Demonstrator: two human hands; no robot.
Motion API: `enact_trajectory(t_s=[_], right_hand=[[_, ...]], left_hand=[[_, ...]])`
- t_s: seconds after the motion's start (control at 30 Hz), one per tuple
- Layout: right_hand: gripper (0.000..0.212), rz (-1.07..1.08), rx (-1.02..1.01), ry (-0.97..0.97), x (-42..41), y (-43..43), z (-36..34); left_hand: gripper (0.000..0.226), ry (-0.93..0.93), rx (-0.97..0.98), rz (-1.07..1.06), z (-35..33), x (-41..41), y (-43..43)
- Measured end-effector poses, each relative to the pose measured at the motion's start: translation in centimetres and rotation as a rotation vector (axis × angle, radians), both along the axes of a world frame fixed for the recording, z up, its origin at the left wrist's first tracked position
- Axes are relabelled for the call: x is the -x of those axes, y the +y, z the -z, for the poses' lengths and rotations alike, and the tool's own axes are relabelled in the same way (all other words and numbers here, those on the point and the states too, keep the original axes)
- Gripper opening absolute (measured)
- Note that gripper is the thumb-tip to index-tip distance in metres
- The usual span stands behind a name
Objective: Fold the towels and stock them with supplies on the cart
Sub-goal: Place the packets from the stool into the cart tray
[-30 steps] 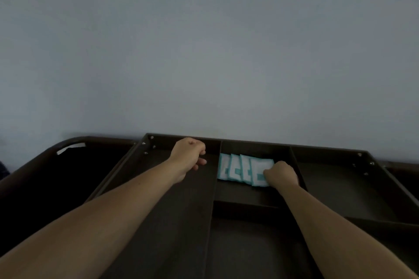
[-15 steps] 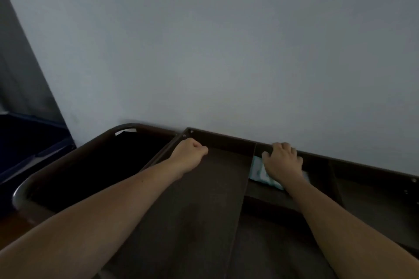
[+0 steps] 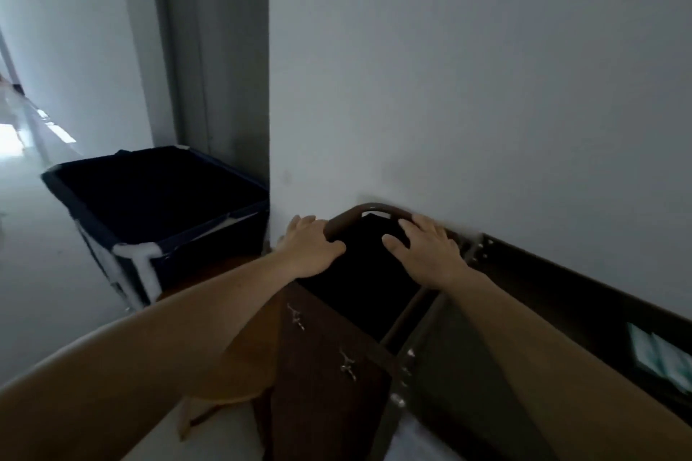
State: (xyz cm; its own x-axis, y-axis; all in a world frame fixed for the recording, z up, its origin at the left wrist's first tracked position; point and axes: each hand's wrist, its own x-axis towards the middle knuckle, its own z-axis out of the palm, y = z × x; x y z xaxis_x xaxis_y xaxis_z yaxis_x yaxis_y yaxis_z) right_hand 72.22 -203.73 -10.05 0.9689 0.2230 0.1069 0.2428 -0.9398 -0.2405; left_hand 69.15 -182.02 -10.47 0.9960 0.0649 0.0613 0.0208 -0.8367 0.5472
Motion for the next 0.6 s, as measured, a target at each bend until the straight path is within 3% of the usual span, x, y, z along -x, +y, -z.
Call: enact_trajectory(t_s=[0.13, 0.23, 0.6], right_hand=[[0.070, -0.105, 0.048, 0.040, 0.1, 10.8, 0.5], [0.070, -0.151, 0.089, 0.056, -0.2, 16.3, 0.8], [0.068, -0.166, 0.150, 0.116, -10.3, 25.9, 2.3]], left_hand=[[0.070, 0.018, 0.011, -0.122, 1.0, 1.3, 10.2], [0.062, 0.057, 0.040, -0.123, 1.8, 1.9, 15.5], [0.073, 0.192, 0.155, -0.135, 6.6, -5.3, 25.1]])
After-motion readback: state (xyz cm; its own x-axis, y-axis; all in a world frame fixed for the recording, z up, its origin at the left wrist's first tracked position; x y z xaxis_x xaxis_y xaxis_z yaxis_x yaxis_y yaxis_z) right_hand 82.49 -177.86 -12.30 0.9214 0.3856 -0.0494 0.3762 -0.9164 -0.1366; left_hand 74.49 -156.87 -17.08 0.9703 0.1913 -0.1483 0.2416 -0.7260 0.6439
